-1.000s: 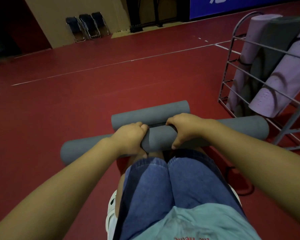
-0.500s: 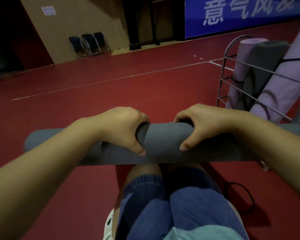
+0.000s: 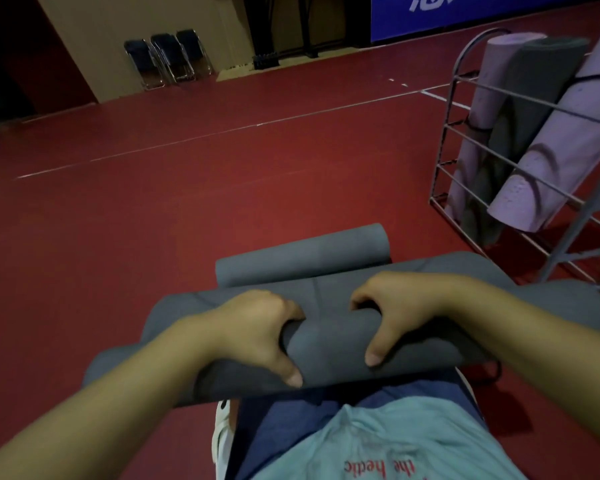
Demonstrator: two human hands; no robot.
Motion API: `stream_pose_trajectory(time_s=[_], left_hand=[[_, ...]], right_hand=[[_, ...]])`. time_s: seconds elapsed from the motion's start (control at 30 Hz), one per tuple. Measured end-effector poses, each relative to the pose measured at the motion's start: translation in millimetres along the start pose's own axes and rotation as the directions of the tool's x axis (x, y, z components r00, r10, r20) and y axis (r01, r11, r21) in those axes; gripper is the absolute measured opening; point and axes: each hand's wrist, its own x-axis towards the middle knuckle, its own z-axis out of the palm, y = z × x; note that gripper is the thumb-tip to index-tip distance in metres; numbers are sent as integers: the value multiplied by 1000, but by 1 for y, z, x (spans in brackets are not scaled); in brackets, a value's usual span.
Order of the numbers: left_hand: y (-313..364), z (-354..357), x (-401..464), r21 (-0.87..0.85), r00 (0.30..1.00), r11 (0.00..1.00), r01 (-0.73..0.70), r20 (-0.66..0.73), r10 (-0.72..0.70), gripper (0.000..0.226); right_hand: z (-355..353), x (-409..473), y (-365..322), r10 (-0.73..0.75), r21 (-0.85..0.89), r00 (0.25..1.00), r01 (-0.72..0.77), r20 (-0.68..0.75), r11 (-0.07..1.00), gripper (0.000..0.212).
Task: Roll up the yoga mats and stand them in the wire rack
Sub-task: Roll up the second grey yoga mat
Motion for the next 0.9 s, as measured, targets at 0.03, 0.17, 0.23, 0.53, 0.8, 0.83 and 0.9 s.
stream_pose_trajectory(time_s=[0.03, 0.17, 0.23, 0.53, 0.8, 0.83, 0.9], left_hand=[[-4, -2, 5, -53, 999, 999, 0, 34, 2, 63], [-18, -8, 22, -269, 989, 962, 43, 151, -2, 53], [-25, -8, 28, -348, 982, 934, 82, 188, -16, 49], [-41, -19, 56, -465, 919, 852, 240, 391, -46, 40], [-33, -27, 35, -220, 983, 965, 142, 143, -112, 67], [-28, -26, 28, -152, 995, 983, 102, 32, -98, 66], [-15, -21, 15, -33, 991, 998, 45, -124, -49, 58]], right_hand=[[-5, 5, 2, 8, 12, 999, -8, 33, 1000, 59], [-17, 19, 3, 53, 9, 987, -55, 154, 998, 60], [-22, 17, 0, 84, -15, 983, -83, 161, 996, 65], [11, -14, -16, 10, -97, 946, -43, -323, 994, 65], [-14, 6, -5, 68, 30, 976, -63, -206, 998, 56], [-18, 8, -3, 67, 37, 980, -61, -188, 997, 55], [-25, 13, 0, 66, 53, 987, -59, -145, 997, 53]])
